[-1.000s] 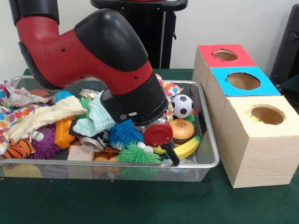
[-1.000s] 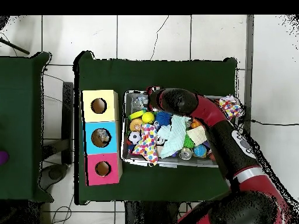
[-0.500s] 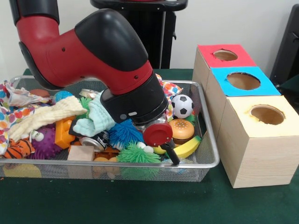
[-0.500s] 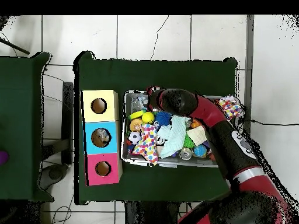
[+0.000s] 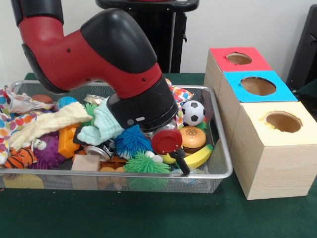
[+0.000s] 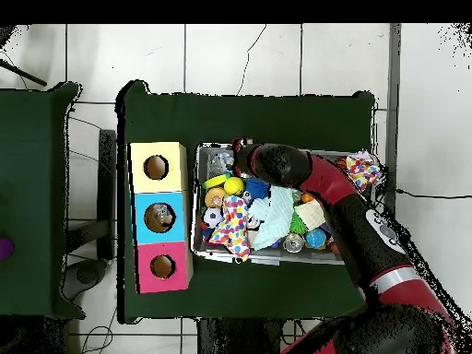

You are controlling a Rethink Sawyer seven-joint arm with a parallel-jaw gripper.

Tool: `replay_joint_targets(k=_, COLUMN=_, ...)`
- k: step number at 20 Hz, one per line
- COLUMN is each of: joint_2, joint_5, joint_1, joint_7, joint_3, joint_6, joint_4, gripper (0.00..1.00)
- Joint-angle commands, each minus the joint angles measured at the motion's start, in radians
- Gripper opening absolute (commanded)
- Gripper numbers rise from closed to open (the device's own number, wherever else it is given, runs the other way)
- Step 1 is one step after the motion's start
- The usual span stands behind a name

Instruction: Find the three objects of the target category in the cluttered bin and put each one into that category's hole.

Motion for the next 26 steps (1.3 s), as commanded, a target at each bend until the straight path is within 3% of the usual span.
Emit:
replay_joint_targets(k=1, joint_2=0.017, joint_5=-0.090, joint_1=-0.041, joint_7=0.146, joint_3=-0.027, joint_6=-0.084, joint_4=0.104, gripper=1.00)
replay_joint_targets(k=6, joint_2=0.009, joint_5=-0.083, joint_1=-0.035, joint_7=0.151, joint_3=-0.034, joint_6=-0.091, joint_4=0.119, gripper=1.00)
replay_joint_targets(k=21, joint_2=0.043, joint_5=-0.063, joint_1=-0.028, joint_7=0.130, joint_3=-0.035, joint_6=-0.058, joint_4=0.070, gripper=1.00)
replay_joint_targets(k=26, joint_2=0.074, joint_5=-0.041, joint_1=-0.005, joint_7=0.131, joint_3=-0.034, joint_6=-0.030, joint_4=0.015, gripper=1.00)
